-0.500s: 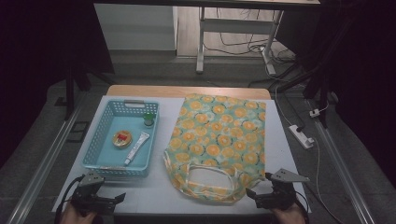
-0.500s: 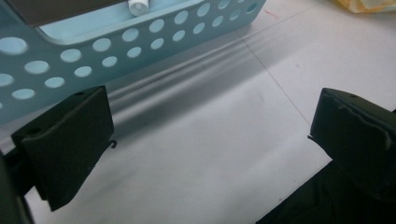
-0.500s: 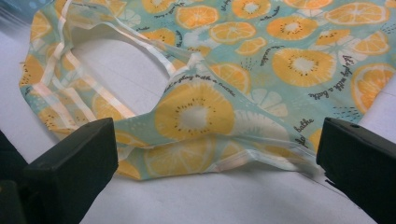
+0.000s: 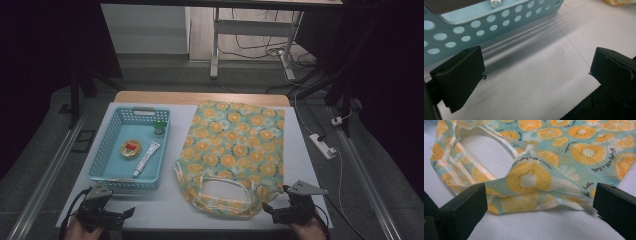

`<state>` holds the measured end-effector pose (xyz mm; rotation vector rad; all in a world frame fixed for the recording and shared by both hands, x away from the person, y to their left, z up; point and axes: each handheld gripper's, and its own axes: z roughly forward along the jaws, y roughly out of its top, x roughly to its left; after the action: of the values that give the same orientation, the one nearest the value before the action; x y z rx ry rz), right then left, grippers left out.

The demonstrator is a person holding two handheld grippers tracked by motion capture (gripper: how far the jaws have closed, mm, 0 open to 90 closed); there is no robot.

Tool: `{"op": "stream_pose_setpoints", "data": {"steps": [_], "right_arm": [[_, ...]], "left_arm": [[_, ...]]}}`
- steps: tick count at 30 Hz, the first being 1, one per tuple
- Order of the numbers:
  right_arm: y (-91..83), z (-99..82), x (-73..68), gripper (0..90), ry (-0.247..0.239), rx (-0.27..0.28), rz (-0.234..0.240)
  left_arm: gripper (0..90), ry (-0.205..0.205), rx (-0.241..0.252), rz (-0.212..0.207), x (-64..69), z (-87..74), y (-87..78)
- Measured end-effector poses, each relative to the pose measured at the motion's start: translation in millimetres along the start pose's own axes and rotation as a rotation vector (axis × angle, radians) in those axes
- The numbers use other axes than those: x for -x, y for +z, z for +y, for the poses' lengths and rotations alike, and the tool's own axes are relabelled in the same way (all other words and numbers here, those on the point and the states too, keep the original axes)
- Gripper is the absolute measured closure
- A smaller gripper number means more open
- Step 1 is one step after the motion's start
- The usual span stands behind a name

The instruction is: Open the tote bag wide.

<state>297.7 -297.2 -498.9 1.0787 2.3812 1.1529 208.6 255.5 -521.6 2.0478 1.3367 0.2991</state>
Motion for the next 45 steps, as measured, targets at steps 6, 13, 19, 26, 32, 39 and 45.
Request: {"op": "stream_pose_setpoints", "data": {"steps": [6, 13, 19, 26, 32, 39, 45], "right_arm": [[-0.8, 0.0, -0.2, 0.0, 0.002, 0.011, -0.005], [-0.2, 0.6, -2.3, 0.0, -0.023, 0.001, 0.001], [-1.3, 5.0, -4.0, 0.0, -0.040, -0.002, 0.003], [0.6, 6.9, -6.6, 0.0, -0.059, -0.021, 0.020], [3.0, 11.4, -12.2, 0.0, -0.093, -0.014, 0.039], [6.8, 18.2, -19.1, 0.0, -0.119, -0.020, 0.057], [12.0, 23.6, -24.7, 0.0, -0.129, -0.031, 0.088]], "left_arm": [[0.0, 0.002, 0.000, 0.001, 0.3, -0.1, 0.2], [0.0, 0.002, 0.000, -0.004, 0.1, -0.1, 0.0], [0.0, 0.012, -0.006, -0.003, 0.8, 0.0, 0.6], [0.0, 0.017, -0.010, -0.003, 1.3, 0.2, 0.9], [0.0, 0.013, -0.007, -0.007, 0.7, 0.0, 0.8], [0.0, 0.012, -0.008, -0.006, 0.7, 0.0, 0.9], [0.0, 0.008, -0.008, -0.006, 0.3, -0.1, 0.9]]}}
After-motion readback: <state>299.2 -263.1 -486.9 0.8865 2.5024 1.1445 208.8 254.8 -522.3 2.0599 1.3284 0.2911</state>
